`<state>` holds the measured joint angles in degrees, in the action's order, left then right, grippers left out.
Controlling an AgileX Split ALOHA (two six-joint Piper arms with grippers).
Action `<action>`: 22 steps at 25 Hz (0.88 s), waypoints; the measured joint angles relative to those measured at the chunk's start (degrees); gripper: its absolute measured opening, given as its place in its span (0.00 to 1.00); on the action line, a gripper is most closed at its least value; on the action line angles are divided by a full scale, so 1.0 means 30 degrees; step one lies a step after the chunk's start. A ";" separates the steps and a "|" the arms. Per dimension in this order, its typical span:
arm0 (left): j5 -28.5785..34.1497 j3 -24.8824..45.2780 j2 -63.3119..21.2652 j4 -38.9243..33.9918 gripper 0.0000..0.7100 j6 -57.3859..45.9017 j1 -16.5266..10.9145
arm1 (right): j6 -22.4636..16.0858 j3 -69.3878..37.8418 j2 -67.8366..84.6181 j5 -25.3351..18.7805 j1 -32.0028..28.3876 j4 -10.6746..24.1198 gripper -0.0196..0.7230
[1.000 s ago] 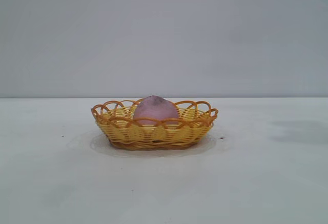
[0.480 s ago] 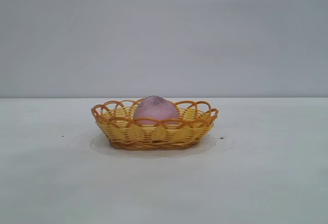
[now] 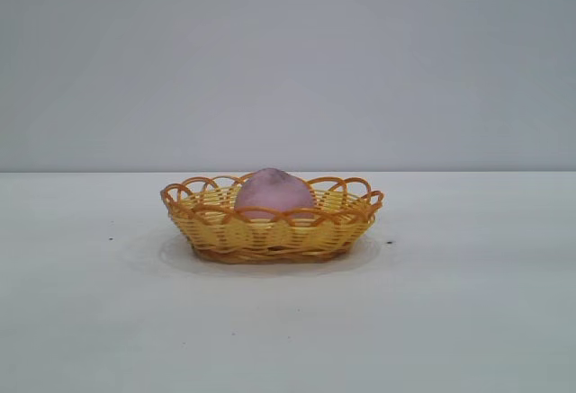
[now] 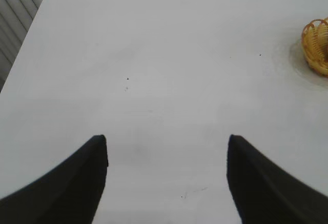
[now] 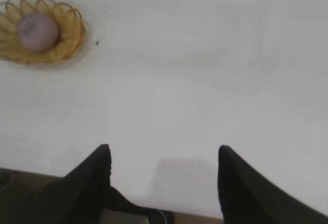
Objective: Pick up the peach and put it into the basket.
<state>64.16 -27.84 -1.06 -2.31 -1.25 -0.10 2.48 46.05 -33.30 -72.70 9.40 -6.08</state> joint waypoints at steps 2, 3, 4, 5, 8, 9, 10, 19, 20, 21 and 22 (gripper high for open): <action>0.0000 0.0000 0.0000 0.0000 0.68 0.0000 0.0000 | 0.0000 -0.1595 0.1842 -0.0043 0.0000 0.0000 0.54; 0.0000 0.0000 0.0000 0.0000 0.68 0.0000 0.0000 | 0.0000 -0.2251 0.2757 -0.0043 0.0000 0.0000 0.54; 0.0000 0.0000 0.0000 0.0000 0.68 0.0000 0.0000 | 0.0000 -0.2720 0.3505 -0.0008 0.0000 0.0000 0.54; 0.0000 0.0000 0.0000 0.0000 0.68 0.0000 0.0000 | 0.0000 -0.3187 0.4356 0.0068 0.0000 0.0000 0.54; 0.0000 0.0000 0.0000 0.0000 0.68 0.0000 0.0000 | -0.0013 -0.4200 0.6448 0.0342 0.0000 0.0000 0.54; 0.0000 0.0000 0.0000 0.0000 0.68 0.0000 0.0000 | -0.0013 -0.4514 0.7031 0.0442 0.0000 0.0000 0.54; 0.0000 0.0000 0.0000 0.0000 0.68 0.0000 0.0000 | -0.0013 -0.4868 0.7561 0.0543 0.0000 0.0000 0.54; 0.0000 0.0000 0.0000 0.0000 0.68 0.0000 0.0000 | -0.0013 -0.6015 0.9553 0.2353 0.0000 0.0476 0.54; 0.0000 0.0000 0.0000 0.0000 0.68 0.0000 0.0000 | -0.0013 -0.6015 0.9553 0.2380 0.0000 0.0487 0.54; 0.0000 0.0000 0.0000 0.0000 0.68 0.0000 0.0000 | -0.0013 -0.6015 0.9553 0.2424 0.0000 0.0487 0.54; 0.0000 0.0000 0.0000 0.0000 0.68 0.0000 0.0000 | -0.0013 -0.6015 0.9553 0.2424 0.0000 0.0519 0.54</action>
<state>64.16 -27.84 -1.06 -2.31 -1.25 -0.10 2.44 28.01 -4.64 -65.42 9.40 -4.52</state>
